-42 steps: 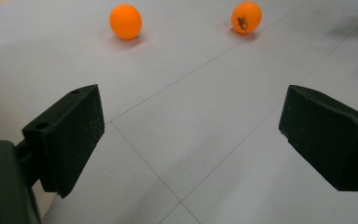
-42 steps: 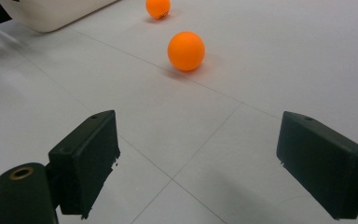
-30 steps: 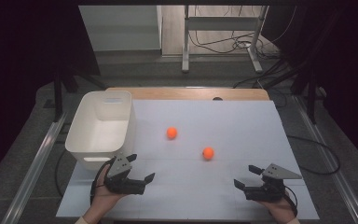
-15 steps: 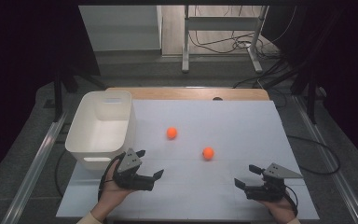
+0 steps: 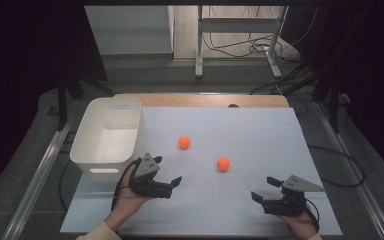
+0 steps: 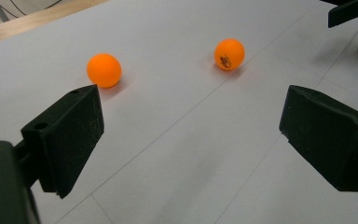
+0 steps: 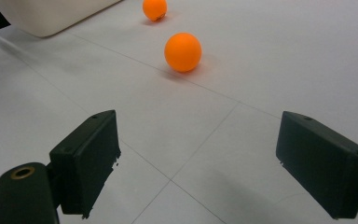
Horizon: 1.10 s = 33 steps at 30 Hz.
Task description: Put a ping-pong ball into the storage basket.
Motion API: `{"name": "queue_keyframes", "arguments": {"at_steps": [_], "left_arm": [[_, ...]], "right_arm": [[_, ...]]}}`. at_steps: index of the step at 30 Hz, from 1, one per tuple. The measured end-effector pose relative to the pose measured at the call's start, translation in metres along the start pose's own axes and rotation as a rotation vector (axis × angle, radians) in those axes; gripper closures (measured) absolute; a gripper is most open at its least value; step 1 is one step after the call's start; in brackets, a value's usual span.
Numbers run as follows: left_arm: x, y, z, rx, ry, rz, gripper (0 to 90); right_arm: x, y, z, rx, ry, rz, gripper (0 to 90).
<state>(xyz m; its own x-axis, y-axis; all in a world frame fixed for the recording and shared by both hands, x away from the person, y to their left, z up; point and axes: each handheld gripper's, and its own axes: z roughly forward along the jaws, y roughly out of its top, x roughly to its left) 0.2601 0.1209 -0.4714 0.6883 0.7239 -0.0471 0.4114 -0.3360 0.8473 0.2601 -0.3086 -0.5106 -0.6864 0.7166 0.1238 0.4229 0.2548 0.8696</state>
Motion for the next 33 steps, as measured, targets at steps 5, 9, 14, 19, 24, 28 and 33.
{"name": "queue_keyframes", "arguments": {"at_steps": [5,9,14,19,24,28,33], "left_arm": [[0.002,0.003,0.008,0.034,0.020,-0.013,7.4],[0.003,0.008,0.011,0.037,0.026,-0.016,7.4],[0.004,0.012,0.015,0.031,0.025,-0.015,7.5],[0.004,0.016,0.021,0.036,0.026,-0.011,7.2],[0.003,0.020,0.026,0.037,0.034,-0.006,6.7],[0.006,0.021,0.029,0.035,0.042,-0.012,6.6],[0.010,0.022,0.033,0.039,0.043,-0.022,6.7]], "right_arm": [[0.000,0.000,-0.001,-0.008,0.004,0.002,13.9],[0.000,0.000,0.000,-0.005,0.003,-0.001,13.9],[0.000,0.000,0.000,-0.001,0.003,-0.004,13.9],[0.001,0.000,0.000,0.000,0.003,-0.007,13.9],[0.001,0.000,0.000,0.002,0.003,-0.009,13.9],[0.000,0.000,0.000,0.003,0.001,-0.010,13.9],[0.001,0.000,0.000,0.006,0.002,-0.010,14.0]]}}
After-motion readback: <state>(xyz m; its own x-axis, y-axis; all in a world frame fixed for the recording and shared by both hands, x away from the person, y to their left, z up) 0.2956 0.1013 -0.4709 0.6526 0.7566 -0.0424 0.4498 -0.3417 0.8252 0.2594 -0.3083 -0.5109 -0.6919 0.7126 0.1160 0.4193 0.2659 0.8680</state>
